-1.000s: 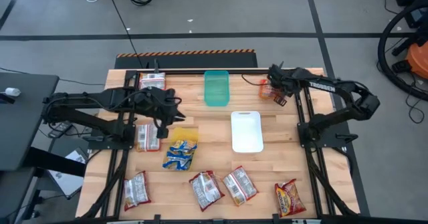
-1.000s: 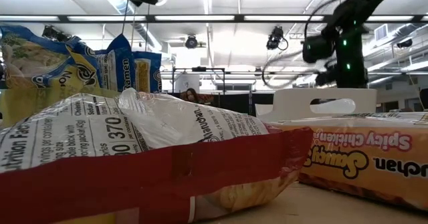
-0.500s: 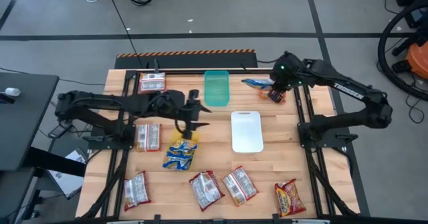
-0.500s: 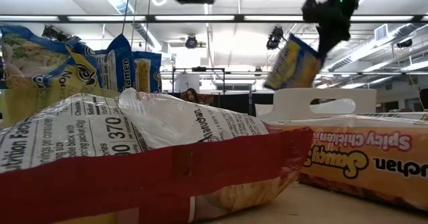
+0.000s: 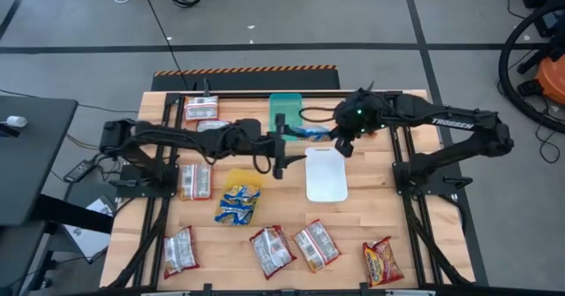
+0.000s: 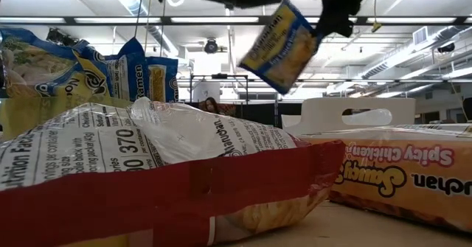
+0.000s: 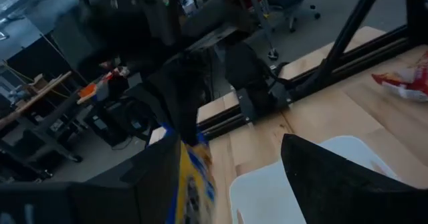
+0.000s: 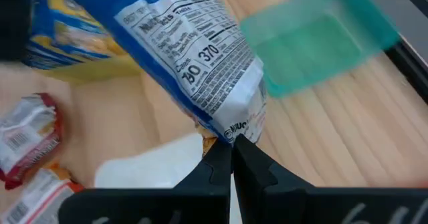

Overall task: Sort Maruchan noodles
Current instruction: Put the blue noodle pack into the yellow bin

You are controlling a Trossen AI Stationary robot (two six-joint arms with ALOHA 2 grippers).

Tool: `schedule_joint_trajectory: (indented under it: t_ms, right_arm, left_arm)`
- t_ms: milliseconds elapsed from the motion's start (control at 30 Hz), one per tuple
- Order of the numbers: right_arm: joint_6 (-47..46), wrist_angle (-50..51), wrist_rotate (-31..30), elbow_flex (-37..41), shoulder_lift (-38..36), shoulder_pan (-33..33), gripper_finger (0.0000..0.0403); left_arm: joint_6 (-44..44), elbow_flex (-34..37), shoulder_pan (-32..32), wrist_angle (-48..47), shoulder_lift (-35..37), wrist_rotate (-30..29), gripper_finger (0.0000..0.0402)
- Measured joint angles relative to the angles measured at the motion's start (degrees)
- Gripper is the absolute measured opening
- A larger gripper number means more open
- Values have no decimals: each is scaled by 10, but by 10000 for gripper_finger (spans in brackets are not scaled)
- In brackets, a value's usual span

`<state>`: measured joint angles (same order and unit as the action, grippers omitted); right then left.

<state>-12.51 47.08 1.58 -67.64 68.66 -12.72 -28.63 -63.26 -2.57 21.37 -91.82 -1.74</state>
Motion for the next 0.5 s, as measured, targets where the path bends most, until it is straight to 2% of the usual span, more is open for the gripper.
schedule_joint_trajectory:
  t_ms: [167,333,500]
  right_arm:
    - [0,-32,-4,0,39,29,8]
    - [3,-29,-4,0,62,49,8]
    - [5,-44,-4,0,60,62,8]
  left_arm:
    - [10,0,2,27,-37,-2,263]
    - [9,0,2,-3,-40,-62,263]
    - [13,-9,1,-43,-33,-56,263]
